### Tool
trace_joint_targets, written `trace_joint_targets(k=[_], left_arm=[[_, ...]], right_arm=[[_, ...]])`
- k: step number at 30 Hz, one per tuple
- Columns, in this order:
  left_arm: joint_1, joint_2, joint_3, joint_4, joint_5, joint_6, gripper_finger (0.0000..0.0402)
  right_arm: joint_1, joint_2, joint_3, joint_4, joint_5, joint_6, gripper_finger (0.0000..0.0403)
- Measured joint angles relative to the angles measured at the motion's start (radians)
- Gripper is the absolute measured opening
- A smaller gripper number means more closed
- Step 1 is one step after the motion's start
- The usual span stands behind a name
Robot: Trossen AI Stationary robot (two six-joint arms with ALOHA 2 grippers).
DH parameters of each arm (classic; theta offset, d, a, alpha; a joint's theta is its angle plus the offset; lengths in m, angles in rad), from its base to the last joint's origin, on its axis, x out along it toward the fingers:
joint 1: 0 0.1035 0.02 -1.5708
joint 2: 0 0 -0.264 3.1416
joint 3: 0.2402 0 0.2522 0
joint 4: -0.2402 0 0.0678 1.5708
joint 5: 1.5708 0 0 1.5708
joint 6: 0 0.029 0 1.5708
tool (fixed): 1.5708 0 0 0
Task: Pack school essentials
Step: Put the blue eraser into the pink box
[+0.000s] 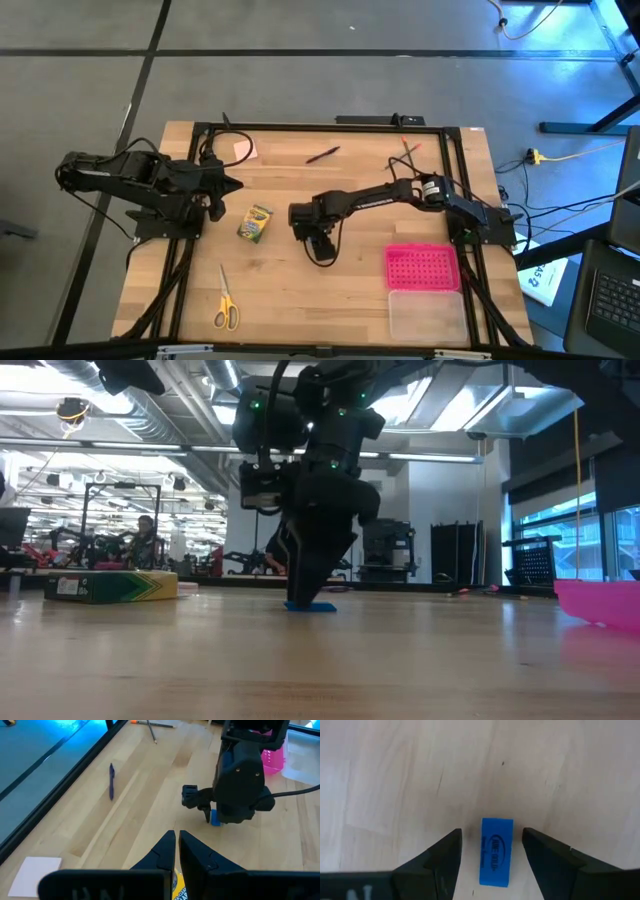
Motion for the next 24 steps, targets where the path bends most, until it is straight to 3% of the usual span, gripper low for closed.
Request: trace_joint_targets(k=[15,24], left_arm=[[0.0,0.0,0.0,0.0,0.0,0.0,0.0018],[0.0,0.0,0.0,0.0,0.0,0.0,0.0018]], right_arm=[[0.037,0.009,-0.003,0.0,0.109,0.027,0.0211],[0.043,0.009,-0.003,-0.003,0.113,0.05,0.0135]])
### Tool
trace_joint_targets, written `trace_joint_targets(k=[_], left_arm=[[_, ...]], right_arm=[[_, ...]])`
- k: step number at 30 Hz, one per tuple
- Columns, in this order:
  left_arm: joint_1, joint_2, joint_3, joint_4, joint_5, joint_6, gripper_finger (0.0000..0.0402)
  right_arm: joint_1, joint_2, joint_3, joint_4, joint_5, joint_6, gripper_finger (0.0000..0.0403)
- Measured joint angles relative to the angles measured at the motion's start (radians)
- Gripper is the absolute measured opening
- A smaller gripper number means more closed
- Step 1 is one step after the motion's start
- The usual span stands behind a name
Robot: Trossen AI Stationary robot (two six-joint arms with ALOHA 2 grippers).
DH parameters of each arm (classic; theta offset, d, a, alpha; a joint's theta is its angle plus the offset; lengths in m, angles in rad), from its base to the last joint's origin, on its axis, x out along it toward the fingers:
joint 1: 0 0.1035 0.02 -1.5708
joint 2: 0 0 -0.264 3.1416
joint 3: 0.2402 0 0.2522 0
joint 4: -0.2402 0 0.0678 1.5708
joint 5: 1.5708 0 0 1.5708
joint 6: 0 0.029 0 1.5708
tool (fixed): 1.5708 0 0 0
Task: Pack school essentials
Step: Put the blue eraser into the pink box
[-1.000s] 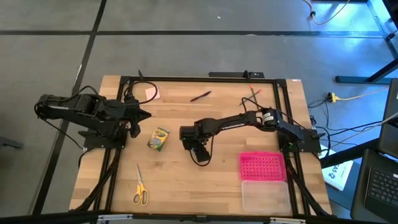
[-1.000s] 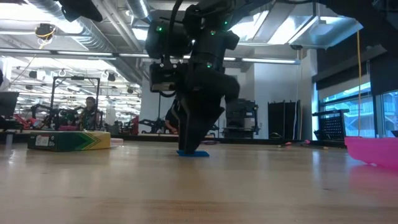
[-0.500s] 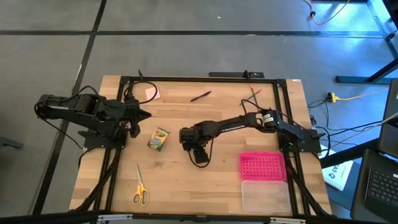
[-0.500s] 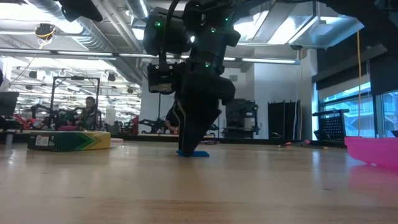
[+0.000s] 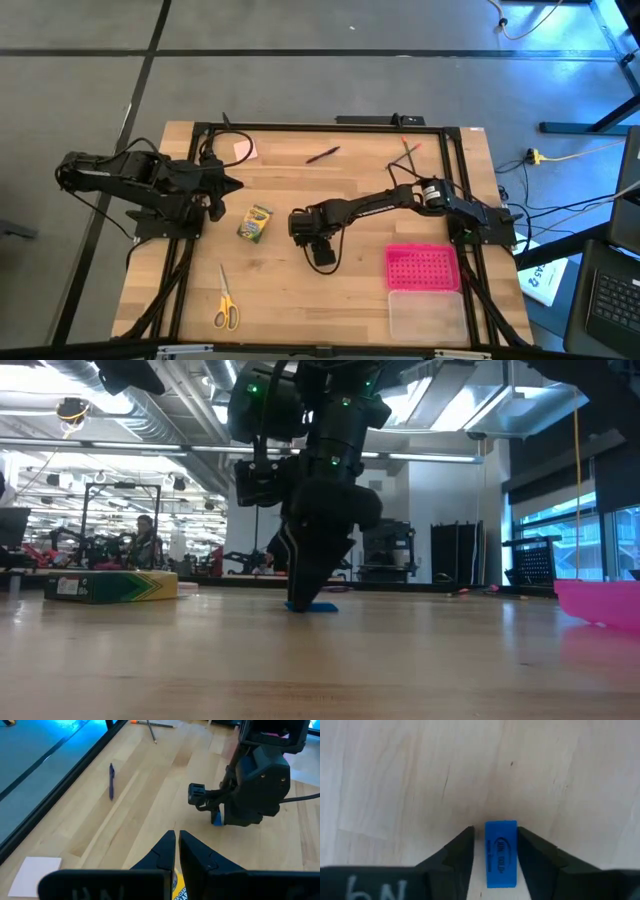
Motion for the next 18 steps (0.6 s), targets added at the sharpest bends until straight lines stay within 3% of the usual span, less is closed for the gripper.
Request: trace_joint_targets(k=[8,18], left_arm=[[0.0,0.0,0.0,0.0,0.0,0.0,0.0018],[0.0,0.0,0.0,0.0,0.0,0.0,0.0018]], right_arm=[[0.0,0.0,0.0,-0.002,0.002,0.027,0.0084],[-0.001,0.003,0.031,-0.04,-0.001,0.02,0.0081]])
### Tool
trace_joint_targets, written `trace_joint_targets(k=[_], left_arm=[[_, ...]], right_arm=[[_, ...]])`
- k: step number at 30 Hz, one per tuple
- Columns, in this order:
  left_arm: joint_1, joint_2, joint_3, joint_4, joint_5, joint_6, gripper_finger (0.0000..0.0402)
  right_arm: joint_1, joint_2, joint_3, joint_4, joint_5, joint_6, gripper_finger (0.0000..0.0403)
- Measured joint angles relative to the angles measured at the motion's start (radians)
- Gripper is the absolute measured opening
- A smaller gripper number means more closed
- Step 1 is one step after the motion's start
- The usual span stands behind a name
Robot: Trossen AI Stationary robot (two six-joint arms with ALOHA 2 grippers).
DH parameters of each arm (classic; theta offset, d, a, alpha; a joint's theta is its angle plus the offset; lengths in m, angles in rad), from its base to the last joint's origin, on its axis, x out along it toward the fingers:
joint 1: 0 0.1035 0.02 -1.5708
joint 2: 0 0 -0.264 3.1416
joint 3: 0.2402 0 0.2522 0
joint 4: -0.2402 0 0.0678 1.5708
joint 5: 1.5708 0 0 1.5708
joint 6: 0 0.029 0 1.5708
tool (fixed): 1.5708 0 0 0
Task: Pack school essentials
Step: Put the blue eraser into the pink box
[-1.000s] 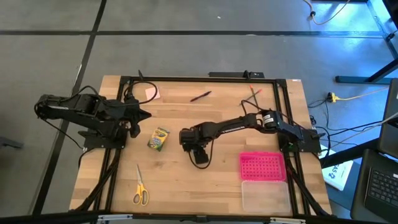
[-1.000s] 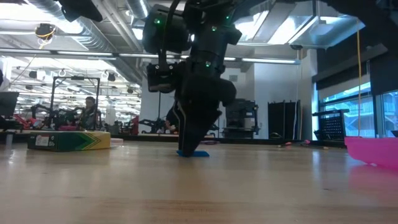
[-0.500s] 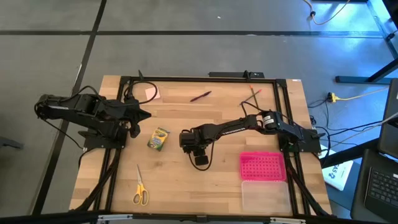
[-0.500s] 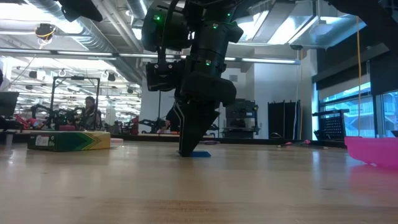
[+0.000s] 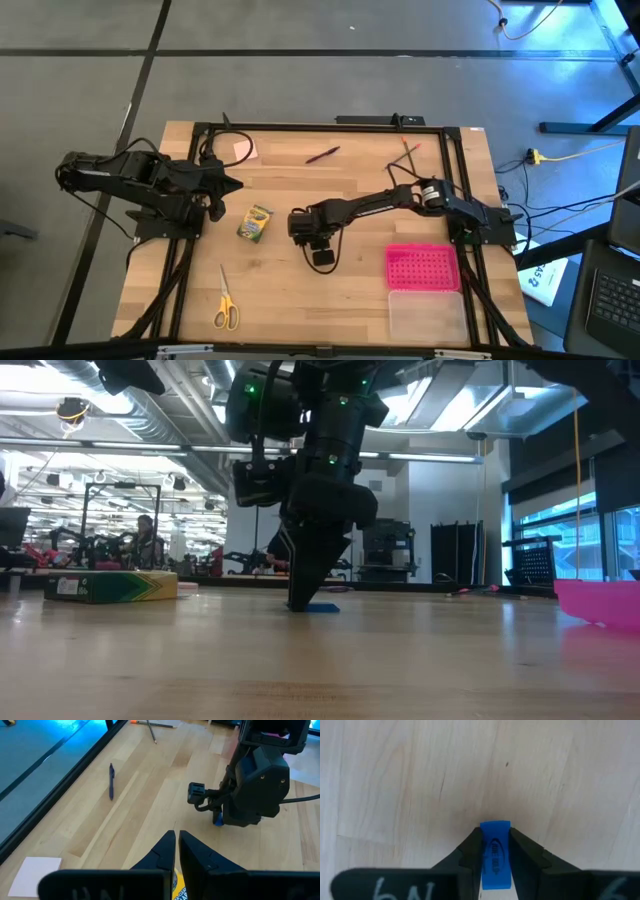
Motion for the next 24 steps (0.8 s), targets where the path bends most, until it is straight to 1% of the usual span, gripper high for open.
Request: trace_joint_targets(k=[3,5,8,10,13,24], left_arm=[[0.0,0.0,0.0,0.0,0.0,0.0,0.0018],[0.0,0.0,0.0,0.0,0.0,0.0,0.0018],[0.0,0.0,0.0,0.0,0.0,0.0,0.0018],[0.0,0.0,0.0,0.0,0.0,0.0,0.0018],[0.0,0.0,0.0,0.0,0.0,0.0,0.0018],[0.0,0.0,0.0,0.0,0.0,0.0,0.0018]], right_arm=[[0.0,0.007,0.041,-0.048,0.0,-0.024,0.0081],[-0.001,0.009,0.065,-0.132,0.004,-0.043,0.0081],[-0.007,0.011,0.108,-0.196,0.001,-0.046,0.0081],[-0.011,0.009,0.135,-0.254,-0.023,-0.047,0.008],[-0.019,0.009,0.178,-0.292,-0.056,-0.047,0.008],[-0.041,0.005,0.434,-0.502,-0.074,-0.052,0.008]])
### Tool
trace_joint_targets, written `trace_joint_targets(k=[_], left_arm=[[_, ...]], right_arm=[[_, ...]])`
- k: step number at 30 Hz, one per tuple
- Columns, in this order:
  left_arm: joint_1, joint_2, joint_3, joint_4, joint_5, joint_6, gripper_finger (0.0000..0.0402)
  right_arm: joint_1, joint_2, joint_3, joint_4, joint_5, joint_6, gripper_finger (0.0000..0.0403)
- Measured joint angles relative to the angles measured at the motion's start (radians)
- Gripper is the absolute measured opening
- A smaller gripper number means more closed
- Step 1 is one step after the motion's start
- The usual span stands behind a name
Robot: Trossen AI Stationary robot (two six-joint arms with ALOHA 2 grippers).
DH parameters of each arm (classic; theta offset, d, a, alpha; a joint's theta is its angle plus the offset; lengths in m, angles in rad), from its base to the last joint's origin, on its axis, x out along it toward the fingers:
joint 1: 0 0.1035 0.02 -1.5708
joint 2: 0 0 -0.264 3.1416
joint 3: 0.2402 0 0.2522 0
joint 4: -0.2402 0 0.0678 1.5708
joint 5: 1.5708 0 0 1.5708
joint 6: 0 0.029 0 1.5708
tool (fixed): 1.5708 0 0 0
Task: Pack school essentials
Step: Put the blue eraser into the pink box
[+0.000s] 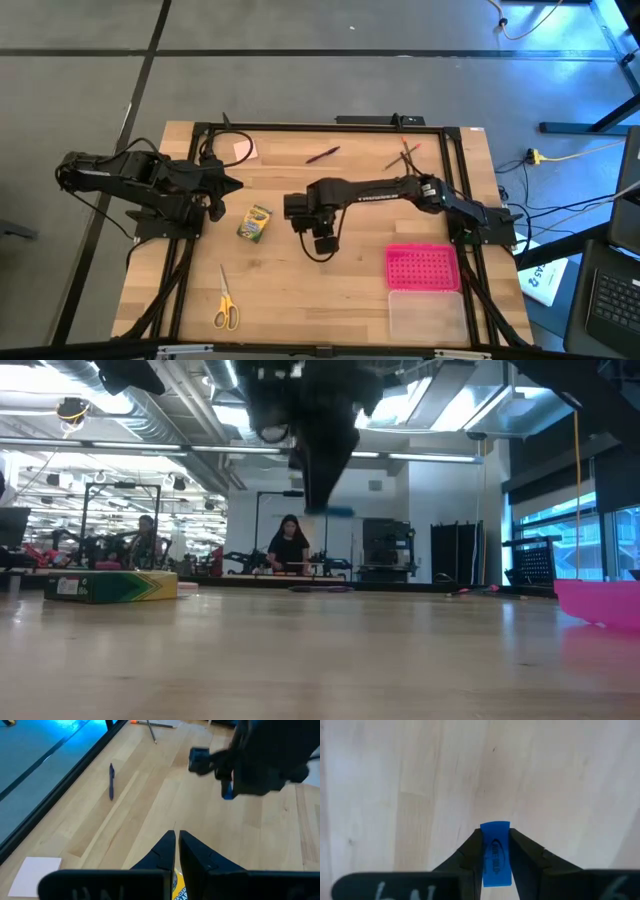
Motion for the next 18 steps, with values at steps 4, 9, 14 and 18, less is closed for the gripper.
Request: trace_joint_targets(k=[4,9,14,18], left_arm=[[0.0,0.0,0.0,0.0,0.0,0.0,0.0018],[0.0,0.0,0.0,0.0,0.0,0.001,0.0018],[0.0,0.0,0.0,0.0,0.0,0.035,0.0018],[0.0,0.0,0.0,0.0,0.0,0.051,0.0018]], right_arm=[[-0.011,-0.007,0.081,-0.078,-0.002,0.002,0.008],[-0.025,-0.092,0.05,-0.128,-0.003,0.024,0.008],[-0.039,-0.182,0.049,-0.171,-0.002,0.089,0.008],[-0.039,-0.257,0.049,-0.194,0.025,0.168,0.008]])
